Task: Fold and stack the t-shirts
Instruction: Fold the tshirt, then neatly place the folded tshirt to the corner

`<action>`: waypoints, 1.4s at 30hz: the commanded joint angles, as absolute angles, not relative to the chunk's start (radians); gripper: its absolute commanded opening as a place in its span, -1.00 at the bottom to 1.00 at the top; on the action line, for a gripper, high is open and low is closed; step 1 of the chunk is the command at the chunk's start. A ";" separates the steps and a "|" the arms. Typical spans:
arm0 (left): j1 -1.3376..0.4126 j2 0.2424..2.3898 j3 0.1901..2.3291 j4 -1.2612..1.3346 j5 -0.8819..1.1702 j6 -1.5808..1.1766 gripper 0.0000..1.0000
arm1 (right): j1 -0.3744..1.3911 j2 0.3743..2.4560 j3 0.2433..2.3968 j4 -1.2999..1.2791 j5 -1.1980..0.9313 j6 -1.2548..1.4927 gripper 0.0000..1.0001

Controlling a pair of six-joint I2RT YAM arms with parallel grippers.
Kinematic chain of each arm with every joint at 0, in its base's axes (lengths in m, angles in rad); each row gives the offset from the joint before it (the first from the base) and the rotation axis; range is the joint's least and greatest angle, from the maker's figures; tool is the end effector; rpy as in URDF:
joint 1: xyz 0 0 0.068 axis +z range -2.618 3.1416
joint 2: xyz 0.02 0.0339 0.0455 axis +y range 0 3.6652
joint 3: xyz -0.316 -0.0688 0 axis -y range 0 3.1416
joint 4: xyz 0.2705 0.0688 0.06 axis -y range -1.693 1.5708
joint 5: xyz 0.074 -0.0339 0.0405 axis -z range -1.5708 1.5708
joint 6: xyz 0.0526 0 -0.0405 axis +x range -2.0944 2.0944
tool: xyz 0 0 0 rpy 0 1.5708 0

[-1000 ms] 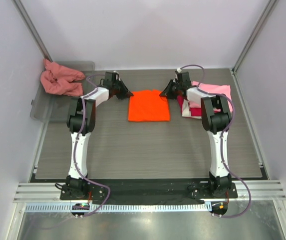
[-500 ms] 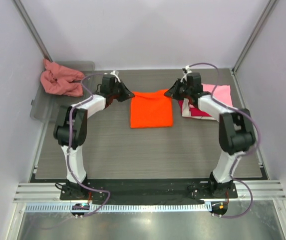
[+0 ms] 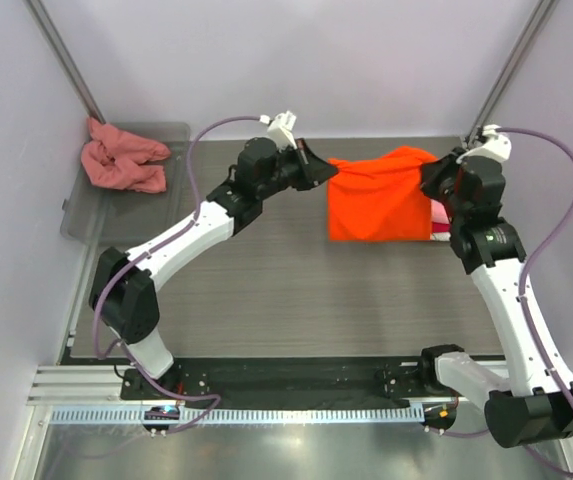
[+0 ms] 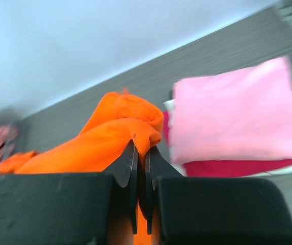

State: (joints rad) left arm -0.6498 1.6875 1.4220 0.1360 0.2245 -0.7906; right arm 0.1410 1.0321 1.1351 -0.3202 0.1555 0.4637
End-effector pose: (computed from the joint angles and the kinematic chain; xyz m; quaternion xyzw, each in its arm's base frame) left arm 0.3574 -0.2863 0.3981 0.0212 0.7500 -0.4957 0.4374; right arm 0.2425 0.0262 0.4451 0.1729 0.7593 0.1281 0.6141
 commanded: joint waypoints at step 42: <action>-0.650 2.827 2.576 0.305 0.054 -1.201 -0.11 | -0.377 2.117 1.911 -0.391 -0.252 0.546 0.16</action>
